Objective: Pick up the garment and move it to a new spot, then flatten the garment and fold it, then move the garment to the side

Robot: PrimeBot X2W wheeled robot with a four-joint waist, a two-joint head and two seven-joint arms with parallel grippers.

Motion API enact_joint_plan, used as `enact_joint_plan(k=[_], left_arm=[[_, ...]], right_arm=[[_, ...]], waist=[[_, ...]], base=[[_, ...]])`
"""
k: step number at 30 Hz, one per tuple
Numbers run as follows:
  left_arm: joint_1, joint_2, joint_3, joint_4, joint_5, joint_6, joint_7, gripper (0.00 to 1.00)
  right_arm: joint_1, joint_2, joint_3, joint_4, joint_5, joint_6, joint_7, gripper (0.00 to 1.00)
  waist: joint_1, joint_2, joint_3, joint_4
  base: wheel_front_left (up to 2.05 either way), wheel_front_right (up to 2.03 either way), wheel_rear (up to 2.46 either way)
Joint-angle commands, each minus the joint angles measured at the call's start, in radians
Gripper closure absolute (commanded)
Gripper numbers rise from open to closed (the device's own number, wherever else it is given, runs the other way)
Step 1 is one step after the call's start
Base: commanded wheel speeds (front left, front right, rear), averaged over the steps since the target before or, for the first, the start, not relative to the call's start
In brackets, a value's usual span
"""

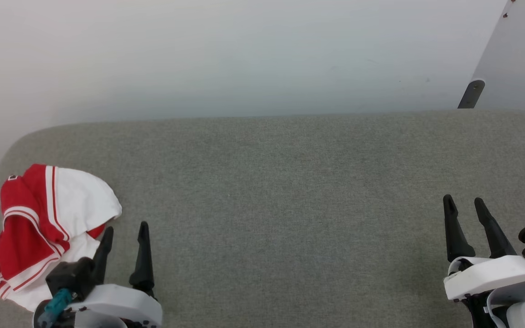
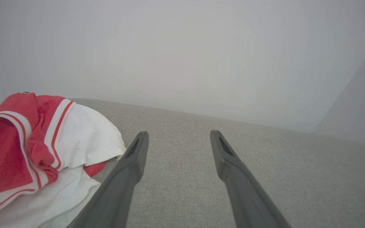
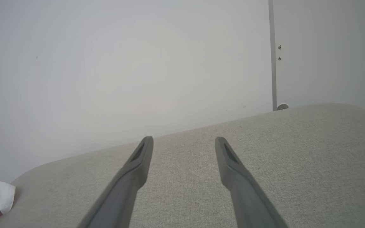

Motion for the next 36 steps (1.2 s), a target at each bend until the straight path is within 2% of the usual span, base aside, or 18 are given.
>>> enact_joint_plan(k=[1, 36], left_arm=[[0.004, 0.003, 0.003, 0.001, 0.021, 0.003, -0.011, 0.0], [0.0, -0.006, 0.027, 0.068, 0.259, -0.045, -0.08, 0.0]], right_arm=[[-0.015, -0.001, -0.004, -0.01, -0.026, 0.001, -0.011, 0.0], [-0.007, -0.003, -0.018, 0.008, -0.237, 0.001, -0.082, 0.0]], waist=[[0.0, 0.0, -0.001, 0.0], [0.0, 0.0, -0.008, 0.004]], base=[[0.0, 0.0, 0.0], [0.0, 0.0, 0.0]])
